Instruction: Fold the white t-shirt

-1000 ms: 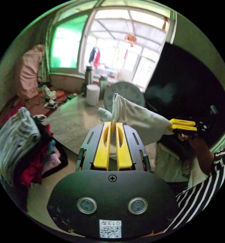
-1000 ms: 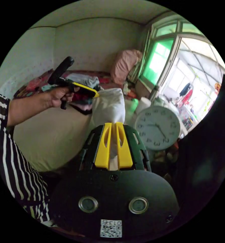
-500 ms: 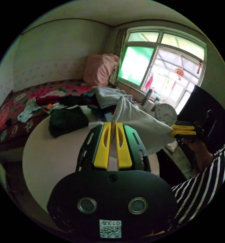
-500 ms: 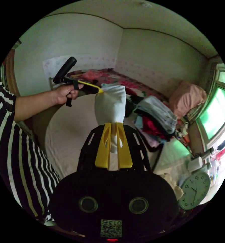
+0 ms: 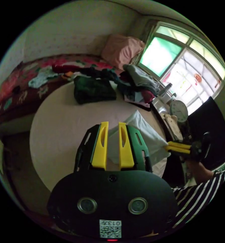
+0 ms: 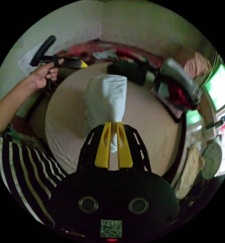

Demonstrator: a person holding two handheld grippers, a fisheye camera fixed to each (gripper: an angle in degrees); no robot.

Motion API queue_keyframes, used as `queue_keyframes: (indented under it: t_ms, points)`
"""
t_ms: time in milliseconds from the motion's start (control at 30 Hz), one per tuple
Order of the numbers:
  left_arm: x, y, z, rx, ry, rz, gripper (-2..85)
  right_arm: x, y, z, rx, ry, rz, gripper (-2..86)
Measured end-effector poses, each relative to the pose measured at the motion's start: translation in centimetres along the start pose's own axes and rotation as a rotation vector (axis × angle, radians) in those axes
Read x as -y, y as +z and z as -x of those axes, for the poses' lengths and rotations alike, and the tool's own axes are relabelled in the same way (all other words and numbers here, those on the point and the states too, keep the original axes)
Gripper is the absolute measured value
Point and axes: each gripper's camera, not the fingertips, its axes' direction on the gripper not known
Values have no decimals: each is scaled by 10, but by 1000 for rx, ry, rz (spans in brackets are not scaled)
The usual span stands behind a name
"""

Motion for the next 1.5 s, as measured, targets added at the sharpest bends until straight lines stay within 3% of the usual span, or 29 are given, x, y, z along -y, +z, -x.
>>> queue_keyframes:
  t_ms: [167,367,500,600,700,833,900,967,1067,1133,1200,1300,1367,1500]
  points:
    - [-33,16,15,22,11,164,63,-7,25,11,-73,-55,50,19]
    - [-42,-13,17,19,-55,131,59,67,-12,-23,-17,6,-169,14]
    - [-30,-56,17,128,-61,23,59,116,-7,46,191,-325,-258,13]
    - [-25,-70,19,137,-63,1,58,124,38,127,455,-671,-40,12]
    - [-25,-68,13,115,-27,40,59,121,52,159,615,-788,105,16]
    - [-32,-60,-3,140,51,94,69,120,39,110,544,-621,-17,42]
    - [-35,-54,-10,168,96,130,76,122,46,56,402,-402,-39,58]
    - [-37,-49,-14,165,111,161,81,125,58,18,381,-253,-24,64]
    - [-34,-35,-16,155,117,225,87,133,85,-27,454,-52,32,67]
    - [-29,-31,-6,301,118,198,82,135,103,-47,523,60,57,65]
    - [-22,-25,13,303,56,209,90,134,129,-67,691,174,96,65]
    - [-17,1,49,173,-65,352,84,131,152,-71,768,204,166,61]
    - [-16,-5,56,177,-78,348,50,131,149,-67,825,165,156,47]
    - [-8,-58,36,183,16,279,15,127,94,-60,609,33,21,32]
